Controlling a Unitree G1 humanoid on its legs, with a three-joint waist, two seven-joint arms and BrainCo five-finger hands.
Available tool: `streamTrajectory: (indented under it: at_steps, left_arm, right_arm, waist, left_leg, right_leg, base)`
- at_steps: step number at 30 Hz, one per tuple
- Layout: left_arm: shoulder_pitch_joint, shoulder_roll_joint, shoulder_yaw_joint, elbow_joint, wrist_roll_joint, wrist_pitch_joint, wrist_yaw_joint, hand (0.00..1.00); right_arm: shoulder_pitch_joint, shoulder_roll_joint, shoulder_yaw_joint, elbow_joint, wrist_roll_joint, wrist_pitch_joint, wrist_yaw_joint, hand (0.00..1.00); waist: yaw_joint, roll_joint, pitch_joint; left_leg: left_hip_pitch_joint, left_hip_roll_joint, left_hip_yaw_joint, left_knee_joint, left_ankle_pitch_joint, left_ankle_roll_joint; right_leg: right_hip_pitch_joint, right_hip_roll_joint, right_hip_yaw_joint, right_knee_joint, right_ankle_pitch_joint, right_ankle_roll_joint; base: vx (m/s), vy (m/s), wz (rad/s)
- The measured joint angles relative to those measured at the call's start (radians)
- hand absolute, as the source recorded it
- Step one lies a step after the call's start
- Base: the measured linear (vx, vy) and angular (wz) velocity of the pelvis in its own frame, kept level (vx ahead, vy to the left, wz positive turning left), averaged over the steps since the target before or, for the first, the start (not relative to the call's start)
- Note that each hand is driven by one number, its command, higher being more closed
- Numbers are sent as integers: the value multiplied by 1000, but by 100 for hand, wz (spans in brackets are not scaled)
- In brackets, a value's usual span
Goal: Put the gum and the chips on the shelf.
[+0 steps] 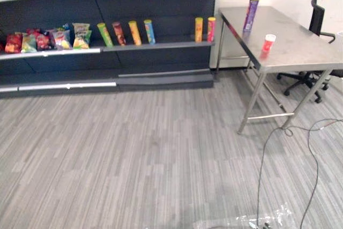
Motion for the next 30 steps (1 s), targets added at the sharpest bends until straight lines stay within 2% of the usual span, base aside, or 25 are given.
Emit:
streamTrajectory:
  at_steps: [4, 8, 15, 19, 23, 27, 30]
  left_arm:
    - [-3, -1, -1, 3, 1, -19, 0, 0]
    - [-1, -2, -3, 4, 1, -35, 1, 0]
    - [0, -2, -3, 4, 2, -33, 1, 0]
    - [-1, 1, -1, -1, 0, -22, 4, 0]
    - [-2, 4, 0, -1, 0, -21, 10, 0]
    - [-4, 5, 0, -1, -13, -22, 9, 0]
    - [-4, 5, 0, -1, -21, -23, 9, 0]
  right_arm:
    - [-9, 5, -9, 0, 17, 2, -3, 0]
    - [-9, 4, -9, -5, 16, 25, -5, 0]
    - [-9, 5, -8, -4, 16, 15, -5, 0]
    - [-12, 6, -8, -9, 15, 49, -38, 0]
    - [-11, 15, -8, -9, 12, 13, -48, 0]
    - [-11, 15, -4, -11, 2, 10, -35, 0]
    - [-11, 14, -2, -12, -23, -10, -13, 0]
  waist:
    - [1, 0, 9]
    - [2, -2, 10]
    - [3, -4, 10]
    - [3, -10, 13]
    - [3, -15, 18]
    - [3, -18, 24]
    - [3, -19, 26]
  left_leg:
    - [9, 2, 17, -2, 0, 0]
    - [10, 4, 20, -4, 0, 0]
    - [12, 4, 23, -17, 0, 1]
    - [14, 4, 29, -18, -2, -3]
    - [20, 4, 40, -17, -7, -11]
    - [29, 4, 41, -16, -9, -13]
    - [29, 4, 40, -13, -9, -13]
  right_leg:
    - [0, 1, 10, 0, -4, 6]
    - [0, 3, 10, 0, 0, 0]
    - [0, 6, 10, -9, 1, -1]
    - [1, 6, 10, -9, 1, -1]
    - [5, 5, 12, -9, 0, -1]
    - [16, 5, 13, -9, 0, 0]
    - [15, 5, 12, -9, 0, 0]
  base:
    - [-50, -22, -8]
    - [-47, -28, -1]
    - [-13, -13, 0]
    - [2, -5, -1]
    - [-8, -21, -6]
    - [-43, -32, -2]
    - [-50, -37, 2]
